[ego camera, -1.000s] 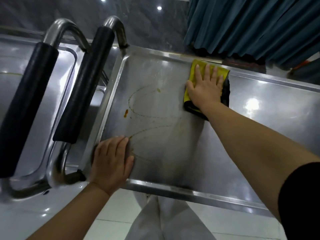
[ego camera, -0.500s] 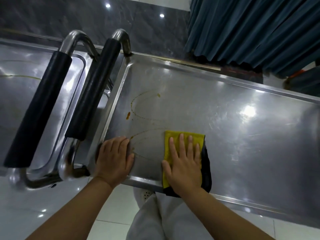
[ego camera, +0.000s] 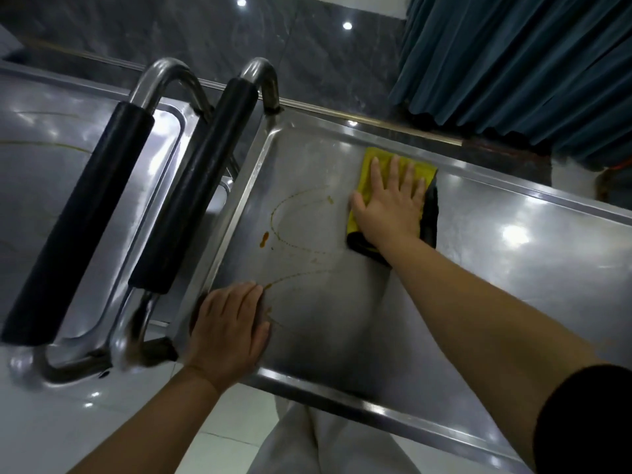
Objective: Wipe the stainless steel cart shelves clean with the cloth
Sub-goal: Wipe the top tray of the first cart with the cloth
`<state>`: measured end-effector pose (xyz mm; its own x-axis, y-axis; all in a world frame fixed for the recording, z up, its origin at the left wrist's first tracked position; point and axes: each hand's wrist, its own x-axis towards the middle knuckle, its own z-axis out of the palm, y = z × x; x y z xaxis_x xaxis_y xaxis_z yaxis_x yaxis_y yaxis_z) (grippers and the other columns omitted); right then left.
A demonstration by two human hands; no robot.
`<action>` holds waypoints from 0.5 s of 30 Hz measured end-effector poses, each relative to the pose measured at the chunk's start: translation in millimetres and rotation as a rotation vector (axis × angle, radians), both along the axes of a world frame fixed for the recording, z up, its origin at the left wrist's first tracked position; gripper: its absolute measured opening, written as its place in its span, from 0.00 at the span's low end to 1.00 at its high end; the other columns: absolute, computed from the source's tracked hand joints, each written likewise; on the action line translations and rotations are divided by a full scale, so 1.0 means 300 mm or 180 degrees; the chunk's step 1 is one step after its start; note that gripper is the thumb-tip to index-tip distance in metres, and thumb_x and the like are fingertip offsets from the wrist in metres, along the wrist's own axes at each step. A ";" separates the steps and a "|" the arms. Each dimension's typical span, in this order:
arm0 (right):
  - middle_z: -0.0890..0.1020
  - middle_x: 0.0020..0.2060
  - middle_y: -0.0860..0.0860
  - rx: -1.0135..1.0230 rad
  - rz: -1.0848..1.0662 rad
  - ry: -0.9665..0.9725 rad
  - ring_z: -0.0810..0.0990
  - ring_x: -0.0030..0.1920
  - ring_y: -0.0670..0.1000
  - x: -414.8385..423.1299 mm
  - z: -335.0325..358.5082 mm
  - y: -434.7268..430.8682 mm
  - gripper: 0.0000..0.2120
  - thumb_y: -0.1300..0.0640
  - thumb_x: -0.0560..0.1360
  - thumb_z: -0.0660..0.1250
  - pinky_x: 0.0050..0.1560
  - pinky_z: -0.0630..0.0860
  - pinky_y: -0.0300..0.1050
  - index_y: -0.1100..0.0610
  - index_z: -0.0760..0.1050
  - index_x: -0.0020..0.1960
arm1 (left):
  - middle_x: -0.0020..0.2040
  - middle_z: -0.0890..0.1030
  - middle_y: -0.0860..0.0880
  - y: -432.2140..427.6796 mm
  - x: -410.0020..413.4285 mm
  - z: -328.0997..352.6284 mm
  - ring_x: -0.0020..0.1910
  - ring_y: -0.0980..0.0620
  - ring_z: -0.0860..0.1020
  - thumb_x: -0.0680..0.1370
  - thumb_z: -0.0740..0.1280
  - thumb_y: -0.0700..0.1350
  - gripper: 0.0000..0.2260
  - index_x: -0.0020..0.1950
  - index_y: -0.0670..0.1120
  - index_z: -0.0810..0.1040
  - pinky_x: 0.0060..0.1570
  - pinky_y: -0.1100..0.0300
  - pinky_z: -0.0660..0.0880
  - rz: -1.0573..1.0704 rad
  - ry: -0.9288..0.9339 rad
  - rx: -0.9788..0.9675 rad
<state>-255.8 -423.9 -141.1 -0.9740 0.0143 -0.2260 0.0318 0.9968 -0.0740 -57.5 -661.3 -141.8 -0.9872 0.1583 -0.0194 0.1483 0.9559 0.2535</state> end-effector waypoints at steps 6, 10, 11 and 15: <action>0.40 0.77 0.55 0.0030 -0.0048 0.0018 0.36 0.76 0.58 -0.056 0.001 -0.018 0.32 0.39 0.79 0.45 0.74 0.35 0.59 0.49 0.40 0.79 | 0.58 0.76 0.39 -0.009 -0.006 0.005 0.57 0.44 0.69 0.81 0.44 0.58 0.25 0.63 0.41 0.68 0.61 0.51 0.62 0.0050 0.0056 0.0027; 0.40 0.77 0.55 0.0011 0.0198 0.0056 0.35 0.76 0.58 0.155 -0.003 -0.071 0.33 0.37 0.79 0.44 0.74 0.36 0.59 0.49 0.40 0.78 | 0.58 0.75 0.39 -0.015 -0.005 -0.004 0.58 0.44 0.69 0.75 0.56 0.54 0.22 0.63 0.41 0.68 0.61 0.50 0.62 0.0109 0.0144 0.0063; 0.41 0.77 0.55 0.0004 0.0297 0.0066 0.36 0.76 0.59 0.234 -0.003 -0.092 0.34 0.37 0.78 0.45 0.74 0.37 0.59 0.49 0.41 0.78 | 0.58 0.75 0.39 -0.016 -0.004 -0.006 0.58 0.44 0.69 0.74 0.57 0.53 0.22 0.63 0.41 0.68 0.61 0.50 0.62 0.0112 0.0162 0.0077; 0.50 0.77 0.57 -0.0029 0.0636 0.0097 0.44 0.77 0.62 0.545 -0.005 -0.169 0.35 0.37 0.77 0.52 0.74 0.46 0.62 0.52 0.50 0.78 | 0.57 0.77 0.38 -0.018 -0.006 0.000 0.57 0.44 0.69 0.73 0.58 0.53 0.22 0.62 0.40 0.68 0.60 0.49 0.63 0.0118 0.0157 0.0053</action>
